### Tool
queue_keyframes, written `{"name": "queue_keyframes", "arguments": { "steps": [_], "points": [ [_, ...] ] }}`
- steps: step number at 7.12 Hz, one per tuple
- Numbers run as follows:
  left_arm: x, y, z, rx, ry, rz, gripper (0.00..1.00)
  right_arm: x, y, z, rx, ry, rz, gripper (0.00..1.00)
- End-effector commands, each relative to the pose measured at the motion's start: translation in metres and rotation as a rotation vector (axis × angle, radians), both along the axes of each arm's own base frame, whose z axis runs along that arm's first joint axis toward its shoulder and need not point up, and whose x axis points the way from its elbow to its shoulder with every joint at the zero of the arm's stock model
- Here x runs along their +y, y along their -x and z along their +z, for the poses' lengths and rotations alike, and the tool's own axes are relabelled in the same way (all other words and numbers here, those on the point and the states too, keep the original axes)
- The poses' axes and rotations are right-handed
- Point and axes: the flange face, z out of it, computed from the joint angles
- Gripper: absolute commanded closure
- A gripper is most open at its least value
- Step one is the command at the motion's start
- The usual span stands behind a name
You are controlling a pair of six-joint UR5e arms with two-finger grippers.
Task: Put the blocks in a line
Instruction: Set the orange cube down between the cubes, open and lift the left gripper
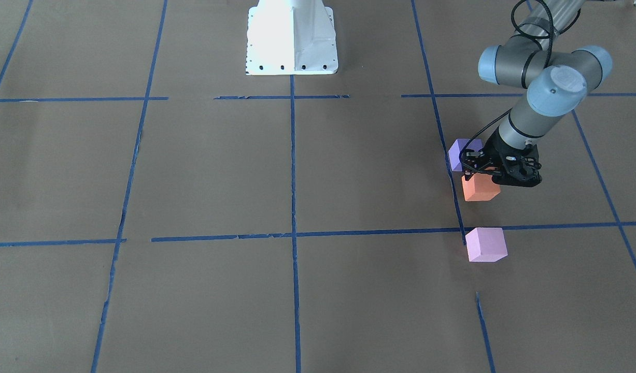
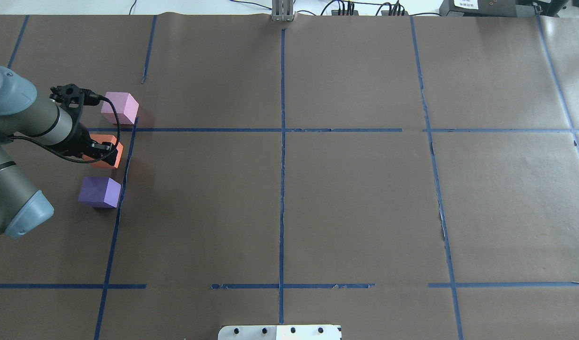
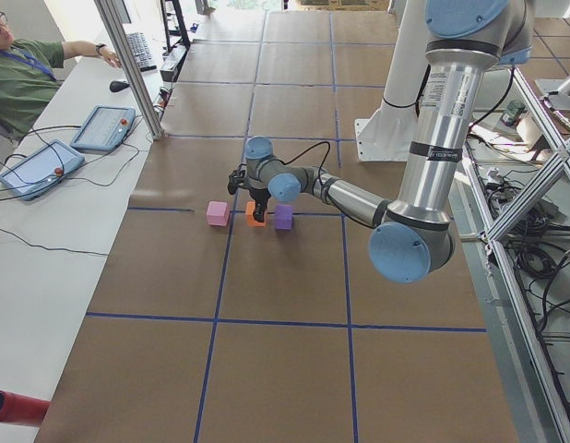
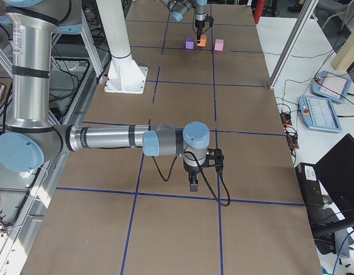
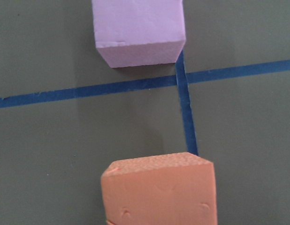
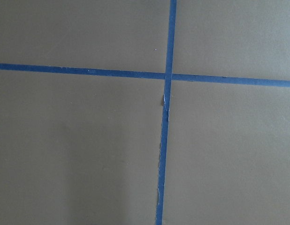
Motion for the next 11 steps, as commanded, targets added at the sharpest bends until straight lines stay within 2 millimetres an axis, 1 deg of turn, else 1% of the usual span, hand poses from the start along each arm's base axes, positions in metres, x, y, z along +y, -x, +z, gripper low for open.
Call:
{"name": "queue_keyframes", "arguments": {
  "steps": [1,2,3,4,5,6,7,8,9,10,11],
  "points": [
    [-0.010,-0.011,0.000,0.002,0.002,0.005,0.55,0.000,0.000,0.000,0.000,0.000,0.000,0.00],
    [-0.010,-0.012,-0.004,0.008,-0.003,0.006,0.01,0.000,0.000,0.000,0.000,0.000,0.000,0.00],
    [-0.009,-0.010,-0.004,0.019,0.010,0.014,0.00,0.000,0.000,0.000,0.000,0.000,0.000,0.00],
    [-0.024,0.019,-0.011,0.040,0.012,-0.018,0.00,0.000,0.000,0.000,0.000,0.000,0.000,0.00],
    [-0.038,0.064,-0.027,0.065,-0.012,-0.084,0.00,0.000,0.000,0.000,0.000,0.000,0.000,0.00],
    [-0.053,0.123,-0.034,0.077,-0.037,-0.171,0.00,0.000,0.000,0.000,0.000,0.000,0.000,0.00],
    [-0.062,0.193,-0.018,0.103,-0.112,-0.105,0.00,0.000,0.000,0.000,0.000,0.000,0.000,0.00],
    [-0.060,0.259,0.020,0.085,-0.150,-0.041,0.00,0.000,0.000,0.000,0.000,0.000,0.000,0.00],
    [-0.053,0.323,0.069,0.029,-0.103,-0.096,0.00,0.000,0.000,0.000,0.000,0.000,0.000,0.00],
    [-0.047,0.350,0.106,-0.006,-0.153,-0.023,0.00,0.000,0.000,0.000,0.000,0.000,0.000,0.00],
    [-0.024,0.373,0.163,-0.023,-0.154,0.053,0.00,0.000,0.000,0.000,0.000,0.000,0.000,0.00]
  ]
}}
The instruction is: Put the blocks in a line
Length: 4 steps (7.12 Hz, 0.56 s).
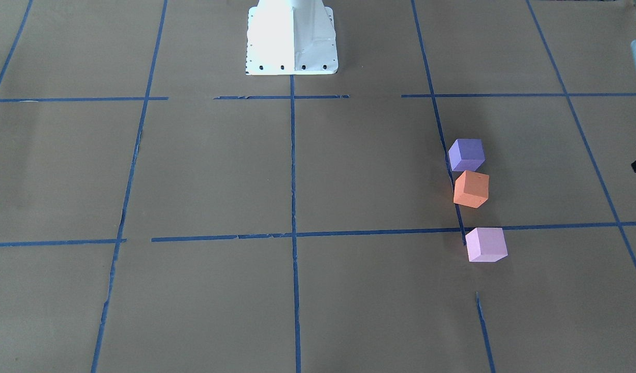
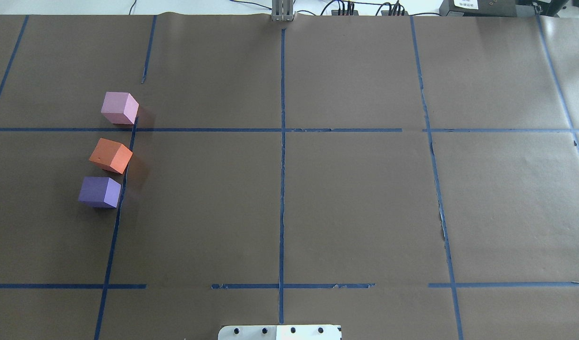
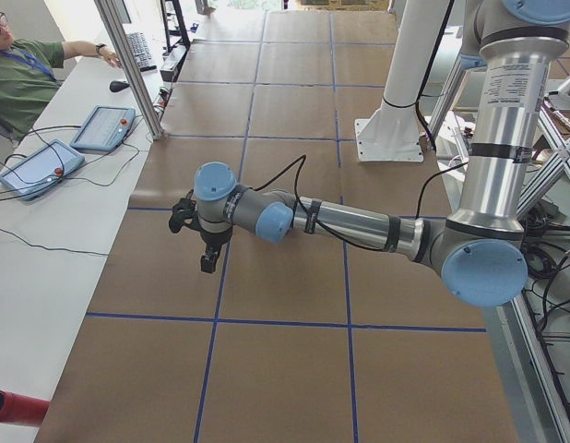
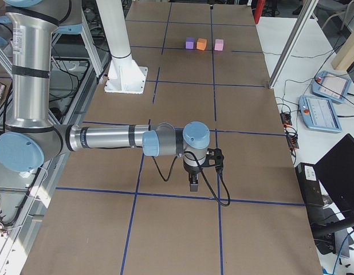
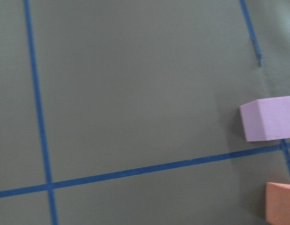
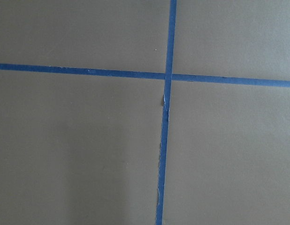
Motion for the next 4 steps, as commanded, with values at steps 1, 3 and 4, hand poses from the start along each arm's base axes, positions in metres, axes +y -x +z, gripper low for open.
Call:
{"name": "queue_keyframes", "arguments": {
  "steps": [1,3,4],
  "points": [
    [0.041,0.045,0.092,-0.017,0.041,0.067,0.00,0.000,0.000,0.000,0.000,0.000,0.000,0.00],
    [0.052,0.047,0.100,-0.013,0.060,0.065,0.00,0.000,0.000,0.000,0.000,0.000,0.000,0.00],
    [0.049,0.052,0.097,-0.016,0.078,0.058,0.00,0.000,0.000,0.000,0.000,0.000,0.000,0.00]
  ]
}}
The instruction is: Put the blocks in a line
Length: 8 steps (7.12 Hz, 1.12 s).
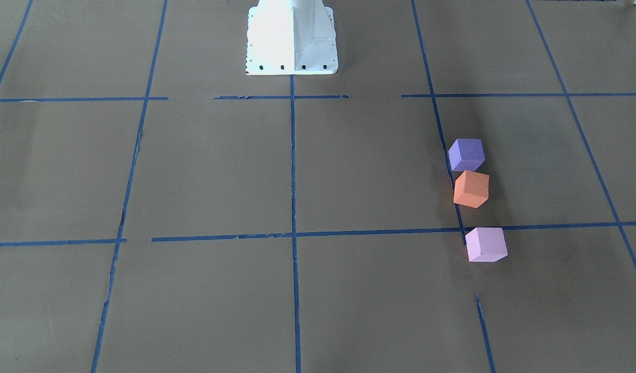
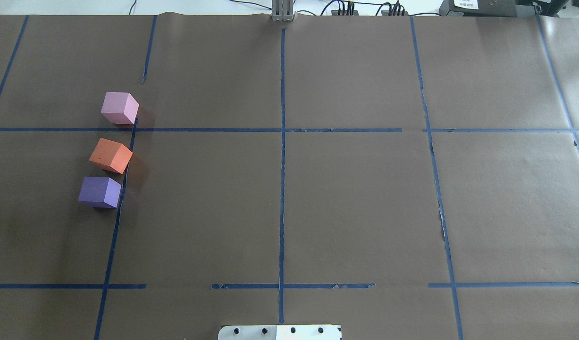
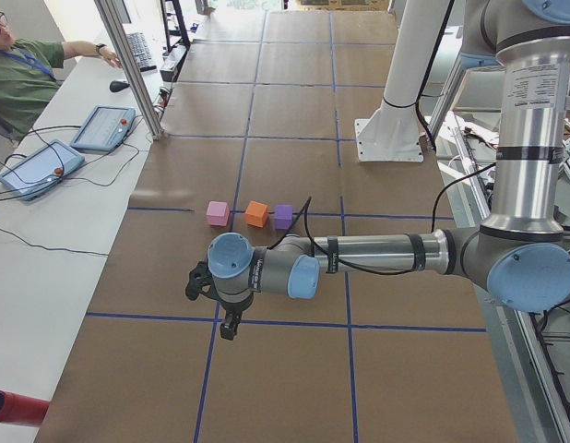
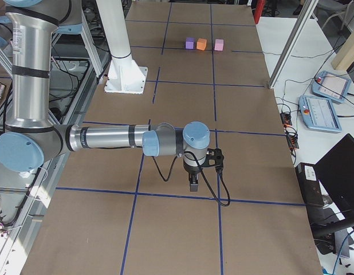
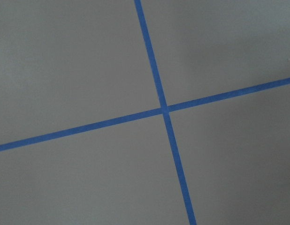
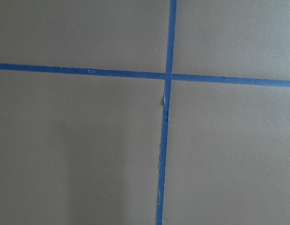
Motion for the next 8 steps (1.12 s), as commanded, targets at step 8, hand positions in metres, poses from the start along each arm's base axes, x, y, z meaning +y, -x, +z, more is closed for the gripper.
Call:
{"name": "queue_keyframes", "arguments": {
  "steps": [8],
  "points": [
    [-0.005,0.007,-0.018,-0.007,-0.017,-0.007,0.00,0.000,0.000,0.000,0.000,0.000,0.000,0.00]
  ]
}}
